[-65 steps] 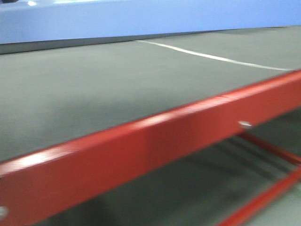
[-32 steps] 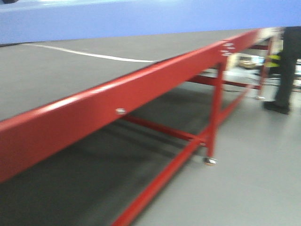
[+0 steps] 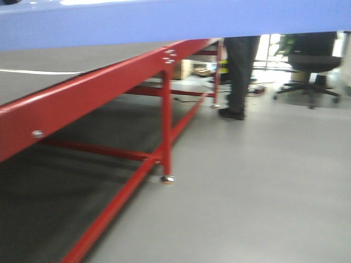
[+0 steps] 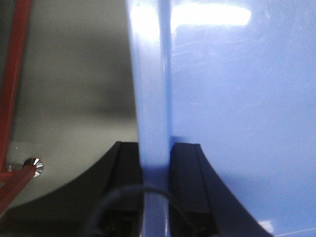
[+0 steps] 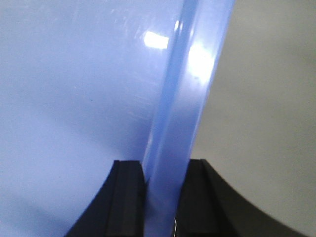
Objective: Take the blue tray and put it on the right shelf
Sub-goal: 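Hold the tray with both grippers while driving away from the table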
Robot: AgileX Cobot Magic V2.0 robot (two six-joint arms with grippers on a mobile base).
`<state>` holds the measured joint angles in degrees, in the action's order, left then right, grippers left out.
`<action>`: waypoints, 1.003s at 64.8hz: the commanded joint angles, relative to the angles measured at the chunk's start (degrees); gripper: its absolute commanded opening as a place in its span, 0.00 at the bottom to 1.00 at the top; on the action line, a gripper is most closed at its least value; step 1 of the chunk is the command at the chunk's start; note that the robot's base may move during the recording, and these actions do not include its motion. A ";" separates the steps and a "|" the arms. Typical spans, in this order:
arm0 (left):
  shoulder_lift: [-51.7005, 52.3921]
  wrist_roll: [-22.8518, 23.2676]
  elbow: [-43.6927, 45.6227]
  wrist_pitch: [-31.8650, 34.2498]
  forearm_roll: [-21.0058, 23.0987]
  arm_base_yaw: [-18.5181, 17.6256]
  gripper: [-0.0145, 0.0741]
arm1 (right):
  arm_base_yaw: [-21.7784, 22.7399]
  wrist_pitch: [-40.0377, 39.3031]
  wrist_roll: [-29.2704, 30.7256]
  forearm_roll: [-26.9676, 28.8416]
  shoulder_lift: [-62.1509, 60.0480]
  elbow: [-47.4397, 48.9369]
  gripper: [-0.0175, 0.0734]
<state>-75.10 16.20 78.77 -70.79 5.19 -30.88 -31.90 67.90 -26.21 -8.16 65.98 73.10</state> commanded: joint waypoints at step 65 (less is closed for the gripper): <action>1.65 -1.69 1.40 -5.95 1.78 -0.68 0.11 | -0.15 -4.40 1.71 -0.59 -1.32 1.79 0.25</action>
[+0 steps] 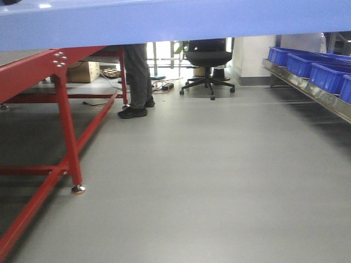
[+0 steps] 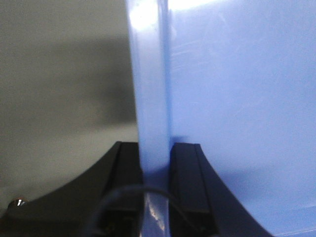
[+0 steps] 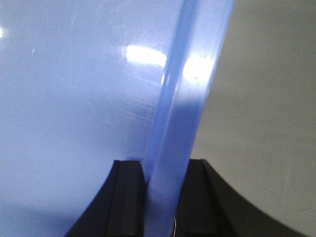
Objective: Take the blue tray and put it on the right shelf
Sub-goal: 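Hold the tray with both grippers while driving away from the table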
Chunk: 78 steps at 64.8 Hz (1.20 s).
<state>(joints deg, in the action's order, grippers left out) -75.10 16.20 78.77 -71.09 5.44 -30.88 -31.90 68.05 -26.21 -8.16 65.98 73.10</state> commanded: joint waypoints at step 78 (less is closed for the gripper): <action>1.65 -1.69 1.40 -5.64 2.74 -0.68 0.11 | -0.15 -4.55 1.71 -0.59 -1.32 1.79 0.25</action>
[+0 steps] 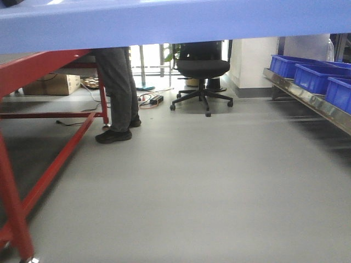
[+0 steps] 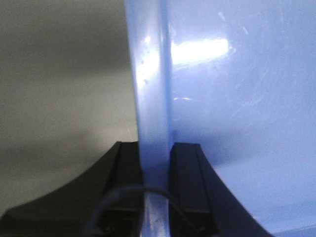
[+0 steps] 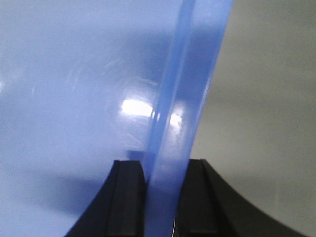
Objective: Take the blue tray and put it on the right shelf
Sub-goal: 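Hold the tray with both grippers while driving away from the table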
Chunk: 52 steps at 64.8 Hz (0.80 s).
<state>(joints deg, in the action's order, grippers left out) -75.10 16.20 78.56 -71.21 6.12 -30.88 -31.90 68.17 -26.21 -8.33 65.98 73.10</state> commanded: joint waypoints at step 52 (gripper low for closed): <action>1.65 -1.69 1.60 -5.52 3.49 -0.68 0.11 | -0.15 -4.67 1.71 -0.42 -1.32 1.79 0.25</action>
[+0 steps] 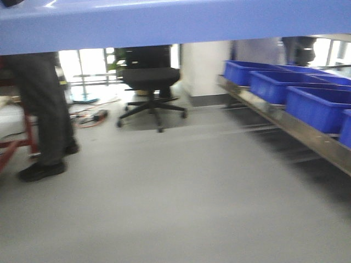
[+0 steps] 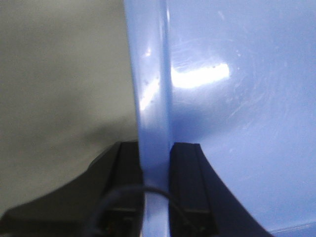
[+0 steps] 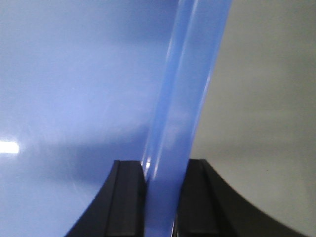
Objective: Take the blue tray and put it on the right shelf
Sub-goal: 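Hold the tray with both grippers while driving away from the table, then drive up to the metal shelf rack holding the tray aloft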
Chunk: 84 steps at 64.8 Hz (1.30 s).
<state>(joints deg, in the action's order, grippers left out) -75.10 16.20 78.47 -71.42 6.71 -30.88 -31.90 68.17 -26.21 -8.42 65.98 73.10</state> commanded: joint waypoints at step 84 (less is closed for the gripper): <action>1.65 -1.69 1.69 -5.31 2.89 -0.68 0.11 | -0.15 -4.72 1.71 -0.33 -1.32 1.79 0.25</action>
<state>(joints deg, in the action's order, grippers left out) -75.10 16.20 78.47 -71.42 6.86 -30.88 -31.90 68.26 -26.21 -8.46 65.98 73.10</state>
